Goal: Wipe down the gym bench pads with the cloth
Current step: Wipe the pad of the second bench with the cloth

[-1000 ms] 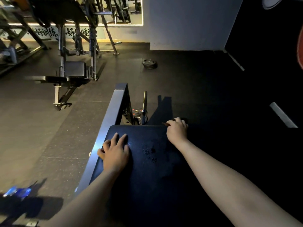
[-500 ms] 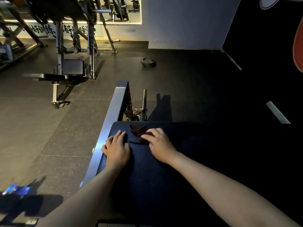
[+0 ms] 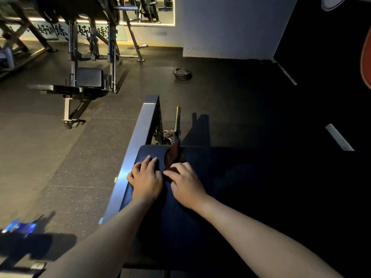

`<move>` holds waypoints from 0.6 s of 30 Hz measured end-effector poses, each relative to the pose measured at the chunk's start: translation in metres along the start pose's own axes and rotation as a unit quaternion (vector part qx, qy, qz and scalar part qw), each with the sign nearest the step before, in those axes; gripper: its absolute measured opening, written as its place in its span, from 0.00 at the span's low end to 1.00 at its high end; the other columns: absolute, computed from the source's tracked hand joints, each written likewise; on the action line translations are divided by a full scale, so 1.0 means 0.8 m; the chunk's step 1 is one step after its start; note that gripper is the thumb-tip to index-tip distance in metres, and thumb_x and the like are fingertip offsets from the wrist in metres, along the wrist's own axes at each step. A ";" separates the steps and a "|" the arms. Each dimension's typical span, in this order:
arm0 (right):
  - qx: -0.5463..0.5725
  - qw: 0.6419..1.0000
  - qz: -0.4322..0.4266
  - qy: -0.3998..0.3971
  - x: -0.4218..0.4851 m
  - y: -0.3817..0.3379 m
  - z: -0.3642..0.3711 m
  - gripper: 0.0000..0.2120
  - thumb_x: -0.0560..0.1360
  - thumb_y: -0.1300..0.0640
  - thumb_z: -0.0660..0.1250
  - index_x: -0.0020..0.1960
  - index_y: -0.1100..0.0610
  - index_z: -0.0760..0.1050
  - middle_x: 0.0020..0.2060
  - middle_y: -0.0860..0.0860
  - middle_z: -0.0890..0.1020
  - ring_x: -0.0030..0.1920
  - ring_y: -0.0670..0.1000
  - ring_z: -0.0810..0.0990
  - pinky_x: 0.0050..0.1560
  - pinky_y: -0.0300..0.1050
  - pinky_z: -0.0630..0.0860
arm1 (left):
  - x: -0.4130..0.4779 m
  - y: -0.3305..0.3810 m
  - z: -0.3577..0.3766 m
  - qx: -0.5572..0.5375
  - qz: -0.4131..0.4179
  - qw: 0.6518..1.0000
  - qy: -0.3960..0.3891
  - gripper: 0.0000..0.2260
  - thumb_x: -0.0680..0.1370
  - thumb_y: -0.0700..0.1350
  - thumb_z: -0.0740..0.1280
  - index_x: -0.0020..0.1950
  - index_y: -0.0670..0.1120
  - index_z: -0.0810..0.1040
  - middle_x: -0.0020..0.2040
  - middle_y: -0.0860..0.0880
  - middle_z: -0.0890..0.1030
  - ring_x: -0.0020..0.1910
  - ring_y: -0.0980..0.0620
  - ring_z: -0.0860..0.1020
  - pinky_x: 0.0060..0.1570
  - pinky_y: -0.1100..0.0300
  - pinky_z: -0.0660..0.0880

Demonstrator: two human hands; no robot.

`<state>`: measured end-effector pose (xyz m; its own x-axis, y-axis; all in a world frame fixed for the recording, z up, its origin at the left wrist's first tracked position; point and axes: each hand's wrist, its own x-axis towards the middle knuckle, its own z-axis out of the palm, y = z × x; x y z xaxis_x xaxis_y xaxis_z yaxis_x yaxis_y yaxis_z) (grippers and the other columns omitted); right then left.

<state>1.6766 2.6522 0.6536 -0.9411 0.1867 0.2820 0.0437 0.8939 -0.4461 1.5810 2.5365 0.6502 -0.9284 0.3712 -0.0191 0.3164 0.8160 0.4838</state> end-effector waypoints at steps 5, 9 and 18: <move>-0.034 0.994 0.105 0.021 0.032 0.060 -0.026 0.23 0.72 0.68 0.62 0.63 0.54 0.79 0.59 0.55 0.76 0.59 0.59 0.71 0.60 0.55 0.73 | -0.002 0.000 -0.002 0.011 0.005 1.000 -0.010 0.22 0.82 0.49 0.56 0.77 0.56 0.66 0.80 0.53 0.61 0.75 0.47 0.55 0.72 0.43 0.48; -0.059 0.968 0.237 0.051 0.036 0.117 -0.063 0.23 0.77 0.68 0.58 0.70 0.57 0.73 0.67 0.57 0.70 0.66 0.58 0.64 0.69 0.49 0.63 | -0.004 0.005 -0.005 0.043 0.009 0.998 -0.041 0.24 0.81 0.57 0.55 0.77 0.60 0.62 0.80 0.53 0.57 0.76 0.46 0.51 0.72 0.43 0.47; 0.049 0.980 0.189 -0.026 0.080 0.026 -0.010 0.20 0.76 0.64 0.60 0.66 0.53 0.77 0.65 0.56 0.72 0.65 0.58 0.65 0.67 0.49 0.64 | -0.001 0.034 -0.002 0.086 0.010 0.993 -0.083 0.25 0.80 0.54 0.54 0.78 0.63 0.58 0.82 0.49 0.52 0.77 0.44 0.50 0.72 0.42 0.47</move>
<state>1.6204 2.6864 0.6692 -0.8795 0.4742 0.0391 0.3625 0.7209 -0.5907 1.5904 2.5575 0.6645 -0.8811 0.4446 -0.1609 0.3765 0.8656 0.3300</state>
